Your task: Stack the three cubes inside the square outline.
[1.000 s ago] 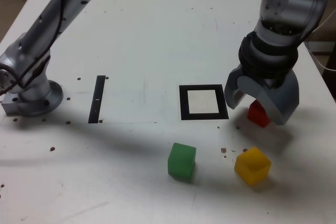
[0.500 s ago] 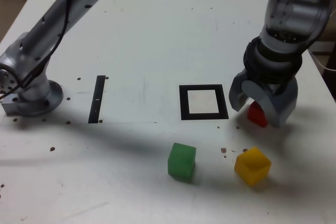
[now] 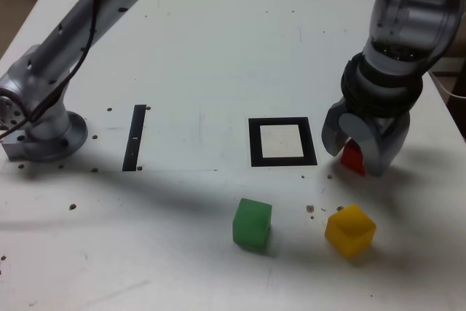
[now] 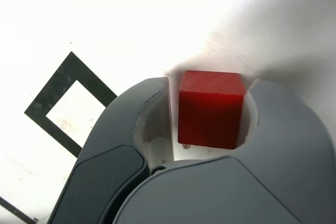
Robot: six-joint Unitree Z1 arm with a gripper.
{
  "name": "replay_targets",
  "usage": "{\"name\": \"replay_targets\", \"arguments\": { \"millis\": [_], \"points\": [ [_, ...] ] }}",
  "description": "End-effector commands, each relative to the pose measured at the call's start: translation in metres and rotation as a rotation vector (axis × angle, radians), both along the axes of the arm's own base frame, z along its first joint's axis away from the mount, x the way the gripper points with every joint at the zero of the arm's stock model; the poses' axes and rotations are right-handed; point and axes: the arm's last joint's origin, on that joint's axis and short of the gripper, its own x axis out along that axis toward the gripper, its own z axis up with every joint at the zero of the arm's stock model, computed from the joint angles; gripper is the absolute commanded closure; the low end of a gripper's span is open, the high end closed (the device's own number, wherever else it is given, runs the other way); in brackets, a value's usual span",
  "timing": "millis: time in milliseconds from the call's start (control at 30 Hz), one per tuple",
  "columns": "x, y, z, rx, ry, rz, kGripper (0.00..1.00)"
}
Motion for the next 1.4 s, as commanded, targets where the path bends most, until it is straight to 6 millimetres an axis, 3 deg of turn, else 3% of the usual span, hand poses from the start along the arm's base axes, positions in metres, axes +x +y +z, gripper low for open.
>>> {"name": "replay_targets", "arguments": {
  "millis": [0, 267, 433, 633, 800, 1067, 1367],
  "points": [
    [0.0, -0.001, -0.001, -0.004, 0.0, -0.003, 0.71],
    [-0.001, 0.0, 0.004, -0.016, -0.012, 0.009, 0.72],
    [-0.007, 0.002, 0.021, -0.026, -0.045, 0.039, 0.74],
    [-0.03, 0.014, 0.053, -0.032, -0.095, 0.135, 0.74],
    [-0.055, 0.027, 0.067, -0.009, -0.11, 0.275, 0.74],
    [-0.089, 0.05, 0.062, -0.008, -0.085, 0.506, 0.74],
    [-0.1, 0.063, 0.041, -0.057, -0.075, 0.626, 0.74]
  ]
}}
